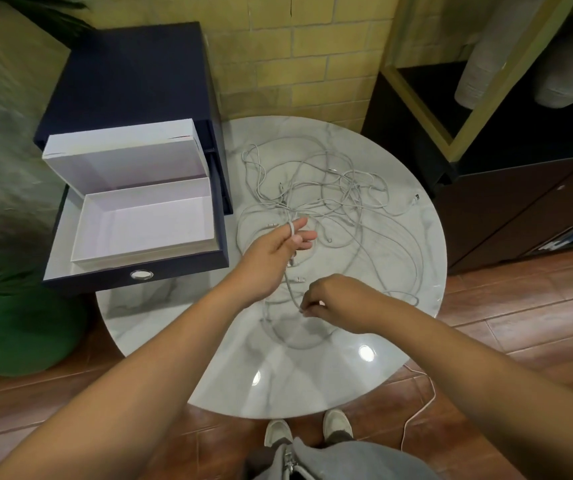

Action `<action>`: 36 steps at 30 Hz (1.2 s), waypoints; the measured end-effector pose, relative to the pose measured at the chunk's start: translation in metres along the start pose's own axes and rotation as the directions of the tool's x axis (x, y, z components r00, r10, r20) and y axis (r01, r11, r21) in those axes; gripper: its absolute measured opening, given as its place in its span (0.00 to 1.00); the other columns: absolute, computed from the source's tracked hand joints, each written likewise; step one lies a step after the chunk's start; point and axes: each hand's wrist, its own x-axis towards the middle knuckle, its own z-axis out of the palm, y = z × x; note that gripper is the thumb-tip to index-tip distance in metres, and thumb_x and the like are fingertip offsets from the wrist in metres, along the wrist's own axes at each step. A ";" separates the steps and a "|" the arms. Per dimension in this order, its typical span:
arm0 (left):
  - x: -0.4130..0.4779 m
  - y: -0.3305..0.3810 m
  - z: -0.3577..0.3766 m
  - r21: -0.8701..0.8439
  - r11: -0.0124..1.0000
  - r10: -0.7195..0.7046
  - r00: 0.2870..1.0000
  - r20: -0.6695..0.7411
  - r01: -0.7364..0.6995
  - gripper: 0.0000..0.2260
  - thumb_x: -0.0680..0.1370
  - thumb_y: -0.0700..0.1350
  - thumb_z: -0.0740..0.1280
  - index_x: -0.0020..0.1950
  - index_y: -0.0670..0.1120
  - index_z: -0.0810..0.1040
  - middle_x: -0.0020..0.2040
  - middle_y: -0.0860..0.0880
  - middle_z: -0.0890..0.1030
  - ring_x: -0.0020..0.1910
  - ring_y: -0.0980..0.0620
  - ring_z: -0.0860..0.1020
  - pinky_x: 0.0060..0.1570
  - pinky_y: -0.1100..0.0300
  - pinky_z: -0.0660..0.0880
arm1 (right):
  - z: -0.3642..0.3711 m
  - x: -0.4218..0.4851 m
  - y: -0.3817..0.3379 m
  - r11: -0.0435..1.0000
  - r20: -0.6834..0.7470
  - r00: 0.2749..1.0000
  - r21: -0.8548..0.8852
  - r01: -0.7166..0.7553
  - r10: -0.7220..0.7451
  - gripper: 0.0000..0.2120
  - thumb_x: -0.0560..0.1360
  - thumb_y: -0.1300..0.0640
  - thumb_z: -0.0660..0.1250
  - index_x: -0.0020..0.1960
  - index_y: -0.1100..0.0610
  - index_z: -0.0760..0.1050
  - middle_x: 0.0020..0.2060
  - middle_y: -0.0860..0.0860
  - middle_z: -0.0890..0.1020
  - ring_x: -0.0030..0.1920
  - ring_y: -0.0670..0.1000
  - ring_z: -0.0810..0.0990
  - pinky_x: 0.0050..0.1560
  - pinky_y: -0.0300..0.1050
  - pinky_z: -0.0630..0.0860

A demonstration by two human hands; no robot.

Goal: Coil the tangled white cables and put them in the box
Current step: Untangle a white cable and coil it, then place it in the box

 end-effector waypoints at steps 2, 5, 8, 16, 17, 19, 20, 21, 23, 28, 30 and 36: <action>0.002 -0.009 0.000 0.105 0.995 0.002 1.000 -0.012 -0.001 0.18 0.84 0.44 0.56 0.74 0.48 0.65 0.65 0.52 0.77 0.64 0.59 0.74 0.67 0.65 0.67 | -0.007 -0.002 -0.002 0.999 0.003 1.000 0.038 0.027 -0.027 0.10 0.78 0.52 0.64 0.54 0.54 0.81 0.50 0.47 0.83 0.48 0.45 0.77 0.51 0.42 0.74; 0.003 -0.024 0.001 0.287 0.957 0.034 0.999 0.008 -0.034 0.16 0.83 0.43 0.57 0.72 0.46 0.69 0.66 0.51 0.77 0.64 0.60 0.73 0.61 0.77 0.64 | -0.023 -0.005 -0.003 0.998 -0.023 0.998 0.041 0.052 -0.051 0.11 0.77 0.52 0.67 0.56 0.54 0.81 0.50 0.47 0.82 0.45 0.42 0.75 0.50 0.40 0.74; 0.002 -0.035 0.000 0.468 0.881 0.050 0.998 0.049 -0.067 0.15 0.83 0.41 0.56 0.69 0.45 0.71 0.65 0.51 0.78 0.63 0.57 0.75 0.53 0.81 0.64 | -0.042 -0.008 -0.001 0.998 -0.098 0.994 -0.014 0.056 -0.057 0.11 0.76 0.55 0.69 0.57 0.55 0.80 0.48 0.47 0.81 0.45 0.43 0.75 0.50 0.39 0.73; -0.008 -0.023 0.000 0.418 0.908 -0.013 0.996 0.088 -0.025 0.20 0.83 0.54 0.52 0.70 0.46 0.70 0.68 0.45 0.73 0.59 0.56 0.76 0.62 0.63 0.68 | -0.065 -0.008 0.015 0.976 -0.422 0.893 -0.208 0.069 -0.154 0.05 0.77 0.55 0.66 0.49 0.56 0.79 0.43 0.48 0.79 0.43 0.52 0.78 0.39 0.54 0.77; -0.009 -0.021 0.001 0.419 0.908 -0.032 0.994 0.106 -0.015 0.22 0.83 0.57 0.51 0.72 0.48 0.69 0.71 0.48 0.70 0.66 0.55 0.71 0.66 0.62 0.64 | -0.065 -0.007 0.016 0.972 -0.450 0.878 -0.225 0.069 -0.167 0.05 0.78 0.55 0.65 0.48 0.55 0.79 0.43 0.48 0.79 0.42 0.52 0.78 0.37 0.54 0.77; -0.009 -0.021 0.001 0.459 0.888 -0.035 0.991 0.130 -0.029 0.23 0.82 0.58 0.52 0.70 0.46 0.69 0.74 0.54 0.68 0.68 0.57 0.69 0.63 0.65 0.63 | -0.068 -0.004 0.017 0.964 -0.474 0.860 -0.255 0.073 -0.190 0.06 0.78 0.54 0.64 0.47 0.55 0.79 0.42 0.48 0.78 0.42 0.53 0.77 0.35 0.53 0.76; -0.008 -0.022 0.000 0.476 0.879 -0.028 0.992 0.127 -0.036 0.22 0.82 0.57 0.53 0.69 0.45 0.70 0.71 0.52 0.71 0.64 0.57 0.72 0.58 0.68 0.64 | -0.069 -0.003 0.017 0.960 -0.476 0.856 -0.269 0.075 -0.201 0.07 0.78 0.54 0.63 0.47 0.55 0.79 0.41 0.48 0.78 0.42 0.54 0.77 0.35 0.53 0.76; -0.007 -0.022 0.000 0.472 0.881 -0.013 0.993 0.114 -0.042 0.20 0.83 0.55 0.54 0.68 0.45 0.71 0.65 0.50 0.76 0.58 0.57 0.75 0.53 0.69 0.65 | -0.071 -0.003 0.017 0.957 -0.476 0.855 -0.281 0.076 -0.208 0.08 0.79 0.53 0.63 0.47 0.55 0.79 0.41 0.48 0.78 0.41 0.55 0.77 0.35 0.52 0.76; -0.006 -0.024 -0.002 0.426 0.904 0.011 0.997 0.071 -0.041 0.17 0.83 0.52 0.55 0.66 0.46 0.74 0.45 0.52 0.80 0.42 0.62 0.76 0.45 0.67 0.67 | -0.073 -0.003 0.017 0.953 -0.478 0.850 -0.292 0.085 -0.222 0.13 0.79 0.51 0.59 0.47 0.56 0.79 0.40 0.49 0.78 0.39 0.55 0.76 0.36 0.50 0.75; -0.002 -0.025 -0.008 0.262 0.965 -0.012 1.000 0.003 0.011 0.11 0.82 0.47 0.60 0.59 0.50 0.79 0.32 0.56 0.77 0.33 0.66 0.74 0.41 0.69 0.72 | -0.077 -0.006 0.015 0.952 -0.468 0.848 -0.277 0.130 -0.251 0.17 0.78 0.51 0.55 0.45 0.57 0.79 0.38 0.49 0.79 0.37 0.54 0.75 0.38 0.43 0.69; -0.003 -0.020 -0.008 0.243 0.970 -0.012 1.000 0.012 0.008 0.10 0.82 0.45 0.59 0.60 0.49 0.79 0.33 0.56 0.78 0.33 0.67 0.75 0.39 0.73 0.70 | -0.079 -0.006 0.018 0.939 -0.483 0.831 -0.319 0.125 -0.275 0.17 0.78 0.51 0.55 0.45 0.58 0.80 0.37 0.50 0.79 0.38 0.53 0.73 0.38 0.45 0.70; -0.008 -0.011 -0.003 0.337 0.941 -0.001 0.999 0.035 -0.011 0.12 0.83 0.50 0.57 0.57 0.52 0.80 0.34 0.60 0.75 0.37 0.67 0.75 0.41 0.74 0.70 | -0.076 -0.005 0.027 0.884 -0.553 0.800 -0.464 -0.062 -0.234 0.04 0.73 0.56 0.71 0.43 0.57 0.82 0.41 0.52 0.76 0.37 0.55 0.73 0.30 0.46 0.71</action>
